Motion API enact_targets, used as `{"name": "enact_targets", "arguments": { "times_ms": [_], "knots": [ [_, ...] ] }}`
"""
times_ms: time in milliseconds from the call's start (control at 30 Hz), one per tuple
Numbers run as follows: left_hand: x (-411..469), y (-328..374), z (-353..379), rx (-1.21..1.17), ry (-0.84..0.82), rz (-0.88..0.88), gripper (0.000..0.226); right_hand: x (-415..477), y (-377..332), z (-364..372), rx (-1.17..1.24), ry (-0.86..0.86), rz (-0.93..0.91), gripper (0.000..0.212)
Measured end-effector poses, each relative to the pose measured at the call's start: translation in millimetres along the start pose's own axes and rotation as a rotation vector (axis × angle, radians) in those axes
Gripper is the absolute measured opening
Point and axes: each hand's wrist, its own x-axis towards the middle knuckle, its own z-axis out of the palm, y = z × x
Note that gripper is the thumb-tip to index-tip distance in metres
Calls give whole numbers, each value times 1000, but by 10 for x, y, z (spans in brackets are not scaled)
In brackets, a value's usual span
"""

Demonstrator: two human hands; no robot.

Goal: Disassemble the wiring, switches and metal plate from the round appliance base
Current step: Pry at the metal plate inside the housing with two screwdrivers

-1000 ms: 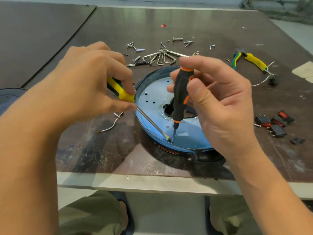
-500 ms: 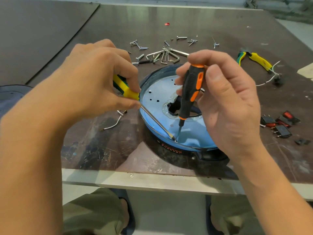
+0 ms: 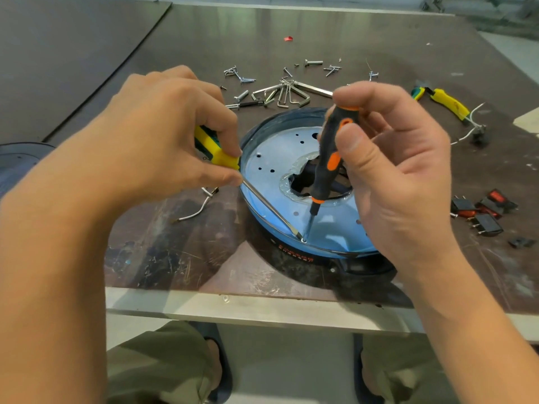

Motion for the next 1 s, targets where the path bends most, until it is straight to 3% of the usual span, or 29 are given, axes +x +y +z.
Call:
{"name": "enact_targets", "arguments": {
  "times_ms": [133,300,467,600,767,867,1000],
  "knots": [
    [3,-1,12,-1,0,4,23,-11,-22,0,66,20,65,23],
    [9,-23,14,7,-6,12,28,7,-14,24,-57,38,-24,17],
    [4,-20,20,3,-3,-3,22,7,-14,11,63,55,84,18],
    [1,-17,15,-15,-5,-7,22,26,-9,28,-56,57,-4,19],
    [2,-22,19,-21,-12,-24,22,7,-2,6,52,57,104,24],
    [3,-28,26,-29,-17,-29,22,25,-21,43,-7,60,38,17],
    [4,-39,39,-34,-16,-47,23,3,34,-9,-34,34,21,24]
  ]
}}
